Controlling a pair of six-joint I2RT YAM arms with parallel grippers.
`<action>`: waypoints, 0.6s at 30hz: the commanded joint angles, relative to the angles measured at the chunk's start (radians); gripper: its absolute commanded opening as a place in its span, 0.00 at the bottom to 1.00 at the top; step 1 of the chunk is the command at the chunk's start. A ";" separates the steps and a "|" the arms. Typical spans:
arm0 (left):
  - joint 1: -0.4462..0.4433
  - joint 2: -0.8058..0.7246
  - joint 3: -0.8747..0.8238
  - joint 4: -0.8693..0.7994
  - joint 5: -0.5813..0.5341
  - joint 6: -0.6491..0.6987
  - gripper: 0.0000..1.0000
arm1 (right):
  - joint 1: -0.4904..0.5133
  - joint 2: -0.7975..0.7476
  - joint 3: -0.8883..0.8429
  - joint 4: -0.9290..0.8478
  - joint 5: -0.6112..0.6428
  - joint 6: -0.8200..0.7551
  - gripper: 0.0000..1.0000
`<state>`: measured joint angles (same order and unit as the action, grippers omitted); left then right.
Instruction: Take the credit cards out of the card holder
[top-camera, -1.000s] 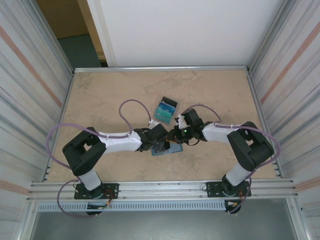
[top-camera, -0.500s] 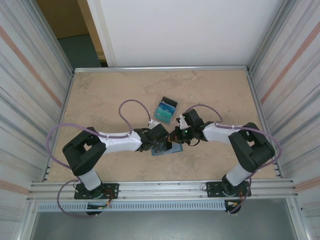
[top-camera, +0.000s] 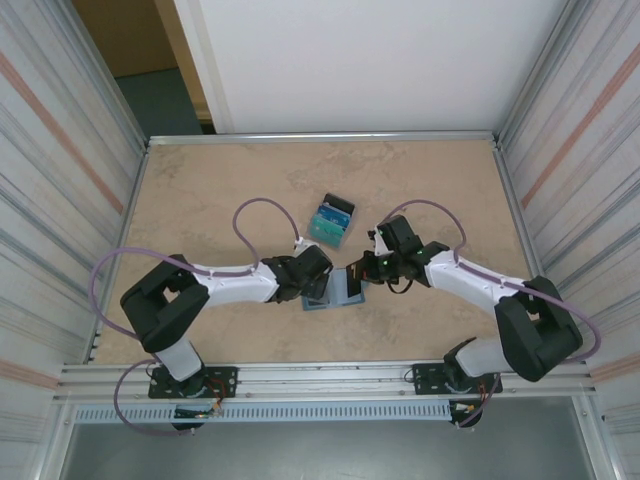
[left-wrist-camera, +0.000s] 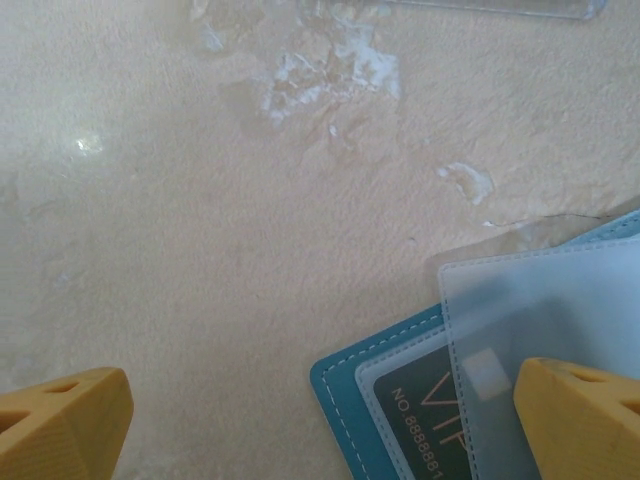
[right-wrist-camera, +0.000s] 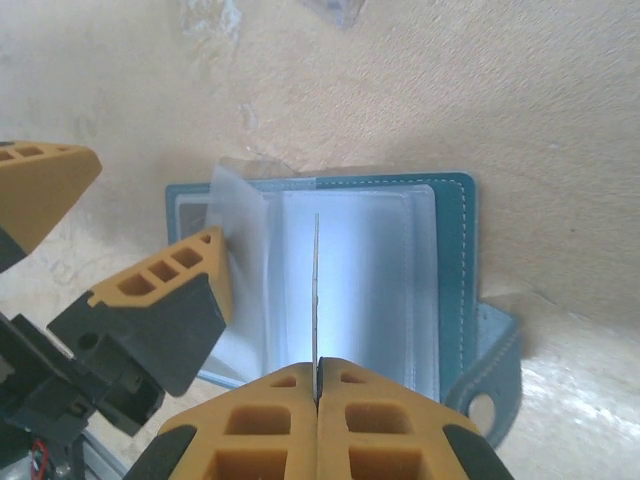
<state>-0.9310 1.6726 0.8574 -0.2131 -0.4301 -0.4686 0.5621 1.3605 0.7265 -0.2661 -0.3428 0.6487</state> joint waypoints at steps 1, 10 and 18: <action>0.012 -0.027 -0.020 -0.018 -0.027 0.078 0.99 | -0.004 -0.055 0.047 -0.081 0.068 -0.051 0.00; 0.029 -0.087 -0.003 -0.012 -0.019 0.073 0.99 | -0.034 -0.075 0.151 -0.167 0.140 -0.176 0.00; 0.035 -0.188 -0.026 -0.047 -0.027 -0.048 0.99 | -0.057 0.023 0.332 -0.234 0.200 -0.360 0.00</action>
<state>-0.9039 1.5391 0.8520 -0.2230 -0.4313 -0.4549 0.5144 1.3506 0.9977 -0.4526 -0.1894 0.4030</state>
